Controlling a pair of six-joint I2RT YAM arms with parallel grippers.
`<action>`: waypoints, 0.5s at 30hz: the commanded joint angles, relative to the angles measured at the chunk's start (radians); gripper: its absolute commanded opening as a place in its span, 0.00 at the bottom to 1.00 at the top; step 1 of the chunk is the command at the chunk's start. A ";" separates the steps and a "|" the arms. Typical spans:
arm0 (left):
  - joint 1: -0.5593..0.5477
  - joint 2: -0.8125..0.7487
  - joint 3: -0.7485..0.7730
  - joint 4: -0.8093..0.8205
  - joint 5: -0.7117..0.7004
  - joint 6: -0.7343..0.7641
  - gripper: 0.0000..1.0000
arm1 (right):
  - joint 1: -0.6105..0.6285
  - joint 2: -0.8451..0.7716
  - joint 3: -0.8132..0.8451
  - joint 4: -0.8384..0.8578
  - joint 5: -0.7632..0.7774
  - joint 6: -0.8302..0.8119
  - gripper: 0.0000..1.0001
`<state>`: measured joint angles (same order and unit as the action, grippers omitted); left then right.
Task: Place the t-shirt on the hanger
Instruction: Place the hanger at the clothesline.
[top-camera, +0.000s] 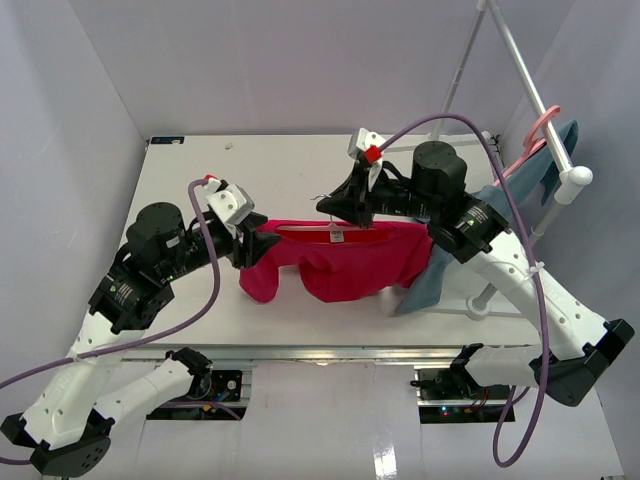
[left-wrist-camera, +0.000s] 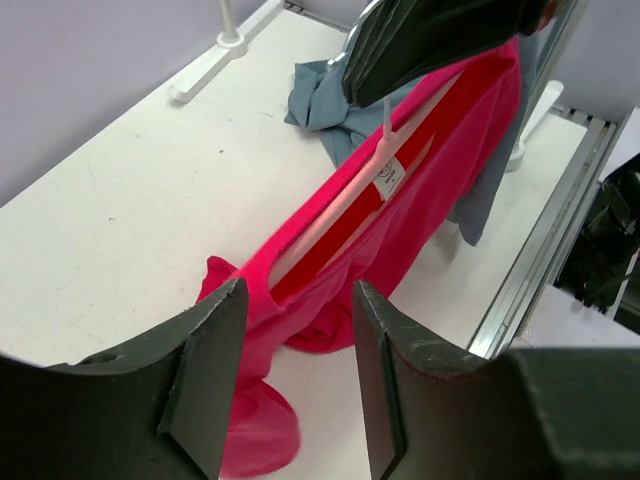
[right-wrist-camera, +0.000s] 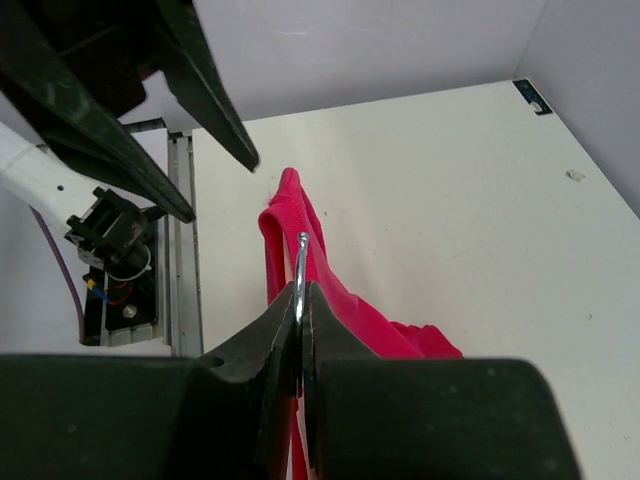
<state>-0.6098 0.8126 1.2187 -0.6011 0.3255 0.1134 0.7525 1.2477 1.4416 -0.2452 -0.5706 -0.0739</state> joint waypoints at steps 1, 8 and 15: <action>-0.001 0.054 0.053 -0.045 0.087 0.063 0.57 | 0.000 -0.058 -0.004 0.108 -0.121 0.003 0.08; -0.001 0.112 0.065 -0.068 0.205 0.088 0.58 | -0.001 -0.080 -0.020 0.126 -0.186 0.016 0.08; 0.000 0.111 0.097 -0.085 0.245 0.124 0.61 | -0.001 -0.079 -0.026 0.090 -0.248 -0.010 0.08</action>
<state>-0.6099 0.9391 1.2573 -0.6684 0.5082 0.2023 0.7525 1.1930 1.4086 -0.2058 -0.7525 -0.0664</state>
